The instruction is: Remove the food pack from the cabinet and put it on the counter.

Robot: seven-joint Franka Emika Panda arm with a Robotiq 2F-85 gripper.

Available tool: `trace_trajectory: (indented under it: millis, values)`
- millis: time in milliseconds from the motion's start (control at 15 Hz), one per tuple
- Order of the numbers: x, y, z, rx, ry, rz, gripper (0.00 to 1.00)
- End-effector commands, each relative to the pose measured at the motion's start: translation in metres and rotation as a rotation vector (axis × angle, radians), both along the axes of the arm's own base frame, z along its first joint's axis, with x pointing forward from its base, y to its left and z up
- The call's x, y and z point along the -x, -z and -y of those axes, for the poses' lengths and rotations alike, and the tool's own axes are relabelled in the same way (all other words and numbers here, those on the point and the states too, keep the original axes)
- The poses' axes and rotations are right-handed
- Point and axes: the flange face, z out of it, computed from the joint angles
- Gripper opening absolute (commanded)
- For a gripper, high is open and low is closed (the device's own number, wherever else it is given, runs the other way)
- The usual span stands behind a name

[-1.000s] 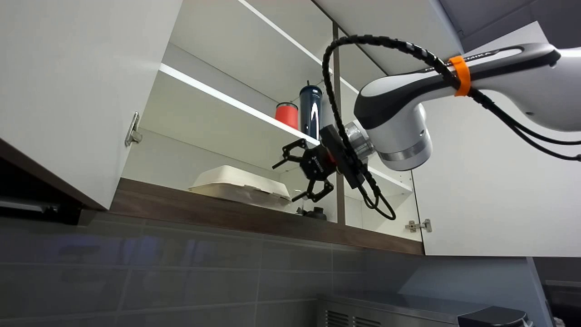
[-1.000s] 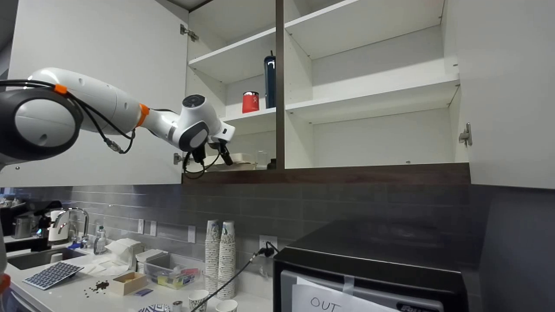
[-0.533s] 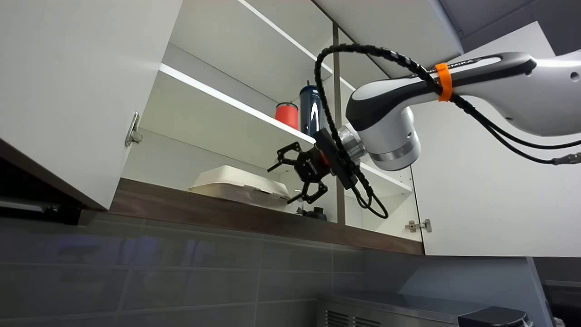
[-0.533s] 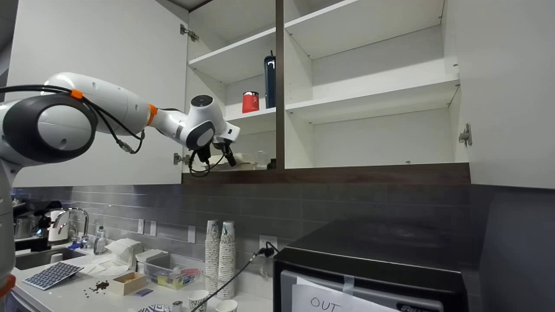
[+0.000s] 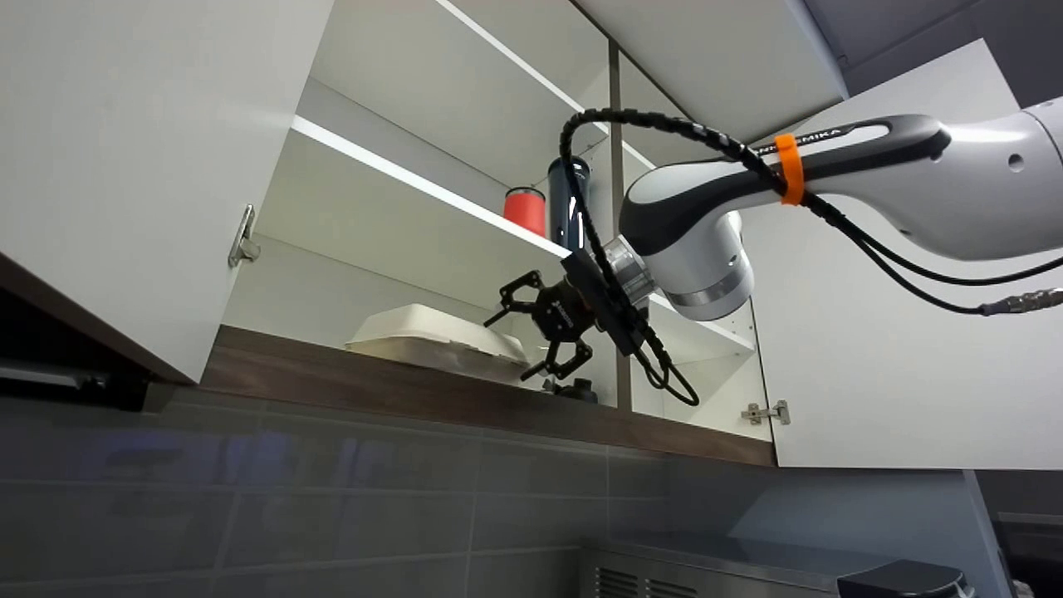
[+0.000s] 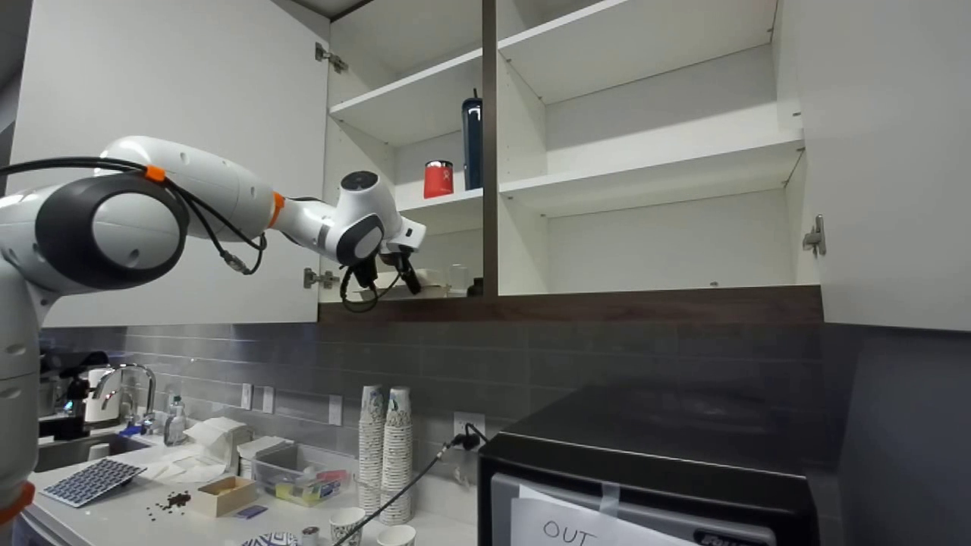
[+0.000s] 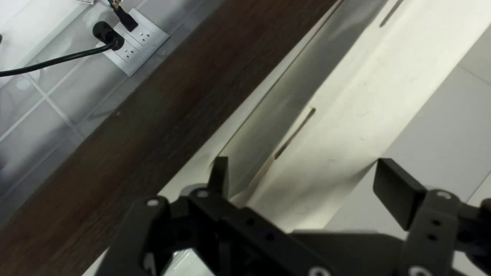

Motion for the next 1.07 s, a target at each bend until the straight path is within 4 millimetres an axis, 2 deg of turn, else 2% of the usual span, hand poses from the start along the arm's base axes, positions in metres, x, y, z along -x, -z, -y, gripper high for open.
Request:
trace_trajectory:
  millis: [0,200,333,600,800,1000]
  values:
    - [-0.008,-0.001,0.001,0.014,0.017,-0.037,0.71]
    - [-0.009,-0.005,0.002,-0.013,0.048,-0.057,0.48]
    - [-0.010,-0.007,0.003,-0.033,0.065,-0.074,0.43]
    - [-0.012,-0.012,0.004,-0.094,0.086,-0.103,0.23]
    - [-0.012,-0.010,0.002,-0.172,0.073,-0.139,0.19]
    - [-0.011,-0.013,0.004,-0.273,0.067,-0.139,0.10]
